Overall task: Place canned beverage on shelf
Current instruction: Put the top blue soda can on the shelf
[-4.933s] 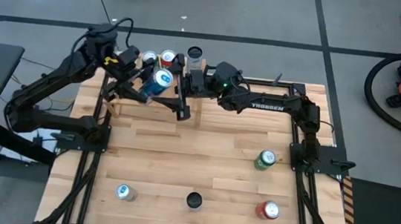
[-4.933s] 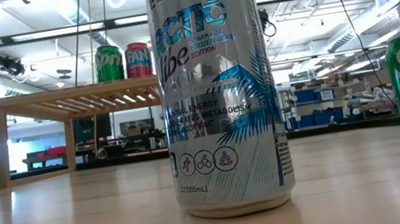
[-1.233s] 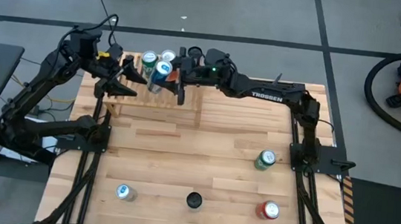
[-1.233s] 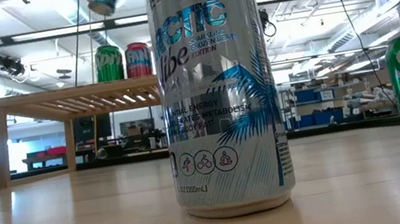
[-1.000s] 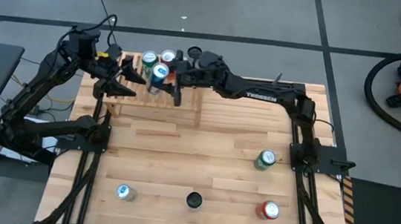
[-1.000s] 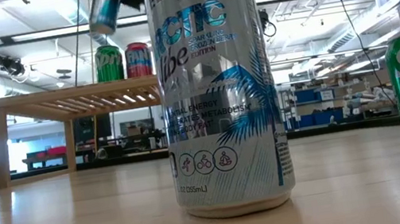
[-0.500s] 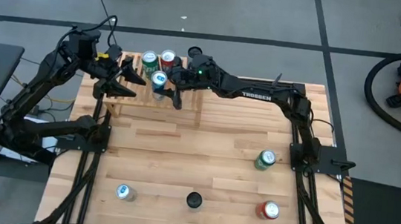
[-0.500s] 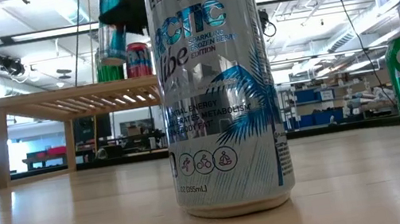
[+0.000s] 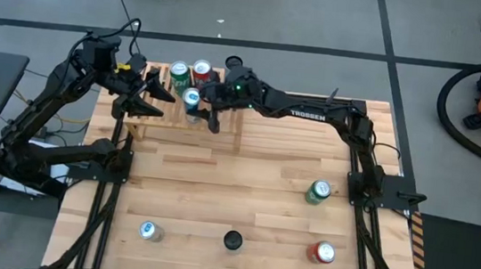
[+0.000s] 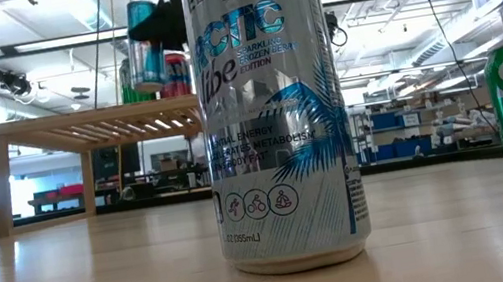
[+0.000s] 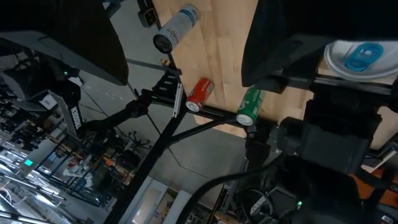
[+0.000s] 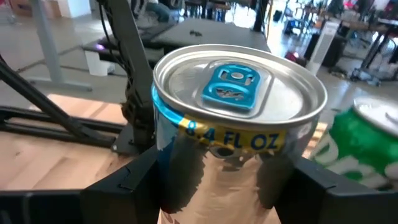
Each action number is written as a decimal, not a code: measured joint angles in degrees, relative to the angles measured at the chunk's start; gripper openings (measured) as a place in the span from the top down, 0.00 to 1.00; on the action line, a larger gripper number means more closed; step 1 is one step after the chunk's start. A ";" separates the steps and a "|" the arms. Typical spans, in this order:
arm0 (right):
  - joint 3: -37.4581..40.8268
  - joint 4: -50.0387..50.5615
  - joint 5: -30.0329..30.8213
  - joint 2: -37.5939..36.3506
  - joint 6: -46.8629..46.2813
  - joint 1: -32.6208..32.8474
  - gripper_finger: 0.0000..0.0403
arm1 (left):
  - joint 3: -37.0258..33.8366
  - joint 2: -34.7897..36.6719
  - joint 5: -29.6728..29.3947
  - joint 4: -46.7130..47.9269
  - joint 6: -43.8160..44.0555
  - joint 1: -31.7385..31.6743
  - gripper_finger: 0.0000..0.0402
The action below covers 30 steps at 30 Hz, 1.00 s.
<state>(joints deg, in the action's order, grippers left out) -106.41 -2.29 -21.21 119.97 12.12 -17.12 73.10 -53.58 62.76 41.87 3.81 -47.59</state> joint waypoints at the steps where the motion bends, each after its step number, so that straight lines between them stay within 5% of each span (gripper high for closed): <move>1: 0.00 0.73 0.70 0.00 0.10 0.00 0.40 | 0.00 0.00 0.00 0.00 -0.01 0.00 0.22; 30: 0.00 2.91 1.81 0.01 -1.93 -1.38 0.33 | 0.00 0.00 -0.02 -0.03 -0.09 0.00 0.22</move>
<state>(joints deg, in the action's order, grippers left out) -106.41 0.62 -19.40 119.98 10.19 -18.51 73.10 -53.58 62.74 41.84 3.73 -47.60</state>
